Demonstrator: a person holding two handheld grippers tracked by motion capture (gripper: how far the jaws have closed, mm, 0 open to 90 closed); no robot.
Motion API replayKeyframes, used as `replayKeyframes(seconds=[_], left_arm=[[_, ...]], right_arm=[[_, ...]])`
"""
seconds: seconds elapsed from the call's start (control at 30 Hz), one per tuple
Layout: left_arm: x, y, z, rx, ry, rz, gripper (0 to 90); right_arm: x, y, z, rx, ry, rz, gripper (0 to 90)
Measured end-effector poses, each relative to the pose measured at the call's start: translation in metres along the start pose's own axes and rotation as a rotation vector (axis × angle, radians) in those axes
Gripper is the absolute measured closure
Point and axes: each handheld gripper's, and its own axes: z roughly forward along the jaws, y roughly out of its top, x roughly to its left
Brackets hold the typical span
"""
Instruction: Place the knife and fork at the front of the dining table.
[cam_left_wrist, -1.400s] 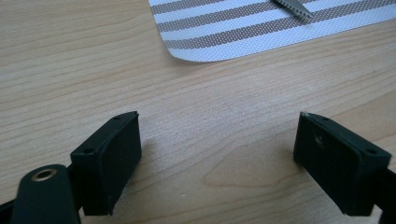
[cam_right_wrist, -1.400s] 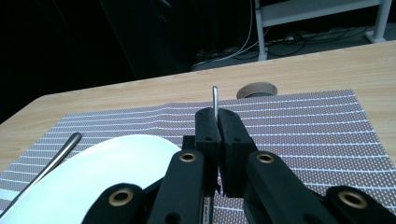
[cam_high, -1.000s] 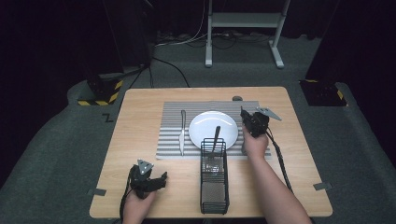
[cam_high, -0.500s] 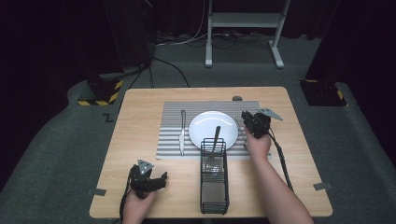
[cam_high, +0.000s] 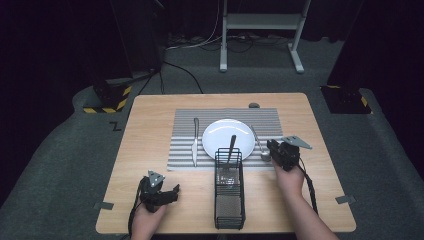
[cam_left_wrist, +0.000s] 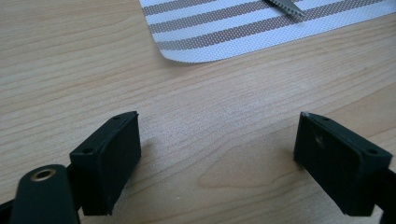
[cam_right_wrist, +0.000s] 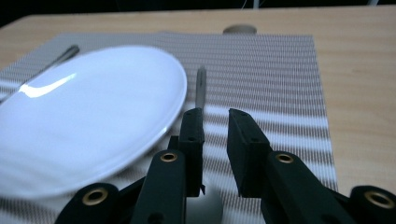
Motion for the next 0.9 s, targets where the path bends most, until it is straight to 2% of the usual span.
replayKeyframes(seconds=[0.1,0.3,0.37,0.47,0.6,0.7,0.8,0.9], left_arm=[[0.0,0.0,0.0,0.001,-0.004,0.002,14.7],[0.0,0.0,0.0,0.001,-0.006,0.002,14.7],[0.0,0.0,0.0,-0.001,-0.007,0.002,14.6],[0.001,0.0,0.0,-0.001,-0.009,-0.001,14.7],[0.0,0.0,0.0,-0.001,-0.01,0.002,14.7],[0.0,0.0,0.0,0.002,-0.01,0.007,14.7],[0.0,0.0,0.0,0.001,-0.011,0.007,14.7],[0.0,0.0,0.0,0.001,-0.01,0.01,14.7]], right_arm=[[0.004,-0.008,-0.003,0.036,-0.011,-0.029,77.1],[0.012,-0.016,0.003,0.063,-0.013,-0.036,77.0],[0.014,-0.018,0.004,0.075,-0.026,-0.044,75.6],[0.01,-0.021,-0.004,0.08,-0.035,-0.022,76.5],[0.003,-0.025,-0.013,0.08,-0.087,-0.046,79.7],[-0.003,-0.027,-0.018,0.084,-0.123,-0.039,81.4],[-0.006,-0.029,-0.018,0.106,-0.108,-0.034,81.4],[0.0,-0.03,-0.018,0.113,-0.091,-0.05,81.4]])
